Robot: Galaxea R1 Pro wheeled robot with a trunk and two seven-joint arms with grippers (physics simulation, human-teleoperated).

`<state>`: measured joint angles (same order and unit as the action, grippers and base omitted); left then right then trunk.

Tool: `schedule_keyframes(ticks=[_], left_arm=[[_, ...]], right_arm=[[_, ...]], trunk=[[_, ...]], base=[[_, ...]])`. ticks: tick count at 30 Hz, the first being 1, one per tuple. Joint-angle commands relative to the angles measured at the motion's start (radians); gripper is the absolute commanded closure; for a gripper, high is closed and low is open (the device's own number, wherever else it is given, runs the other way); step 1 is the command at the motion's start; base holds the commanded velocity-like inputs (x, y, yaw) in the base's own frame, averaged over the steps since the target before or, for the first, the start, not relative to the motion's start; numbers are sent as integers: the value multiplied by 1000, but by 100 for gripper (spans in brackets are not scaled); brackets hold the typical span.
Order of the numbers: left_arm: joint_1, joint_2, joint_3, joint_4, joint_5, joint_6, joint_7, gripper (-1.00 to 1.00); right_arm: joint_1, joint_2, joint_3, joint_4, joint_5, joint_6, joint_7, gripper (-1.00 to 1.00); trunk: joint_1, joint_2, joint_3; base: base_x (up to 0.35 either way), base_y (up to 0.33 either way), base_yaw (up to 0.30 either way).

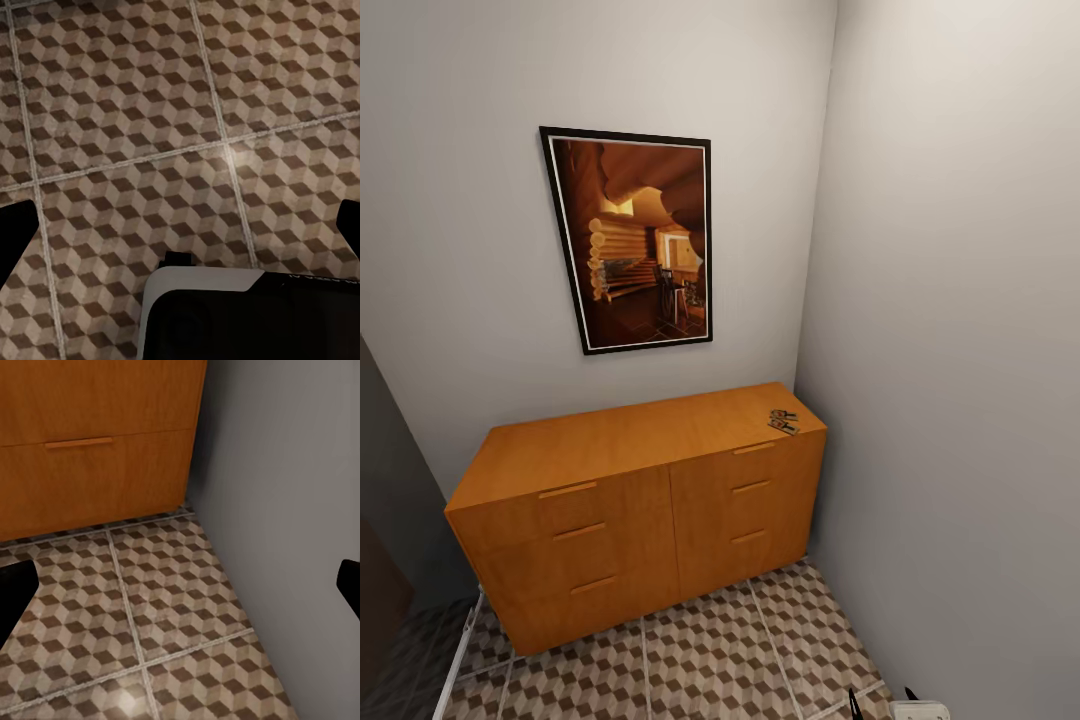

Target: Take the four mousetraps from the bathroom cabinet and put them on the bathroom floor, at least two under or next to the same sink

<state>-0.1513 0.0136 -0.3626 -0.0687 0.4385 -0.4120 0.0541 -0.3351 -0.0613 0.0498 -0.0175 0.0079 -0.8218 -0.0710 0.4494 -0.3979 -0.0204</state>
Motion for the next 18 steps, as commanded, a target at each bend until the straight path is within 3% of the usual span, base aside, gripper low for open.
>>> schedule_keyframes(ticks=[1,18], left_arm=[[-1,0,-9,0,3,-2,6,-100],[-1,0,-9,0,3,-2,6,-100]], right_arm=[[-1,0,6,1,1,-2,-7,-100],[-1,0,6,1,1,-2,-8,-100]], trunk=[[1,-2,-2],[1,-2,-2]], base=[[0,0,0],[0,0,0]])
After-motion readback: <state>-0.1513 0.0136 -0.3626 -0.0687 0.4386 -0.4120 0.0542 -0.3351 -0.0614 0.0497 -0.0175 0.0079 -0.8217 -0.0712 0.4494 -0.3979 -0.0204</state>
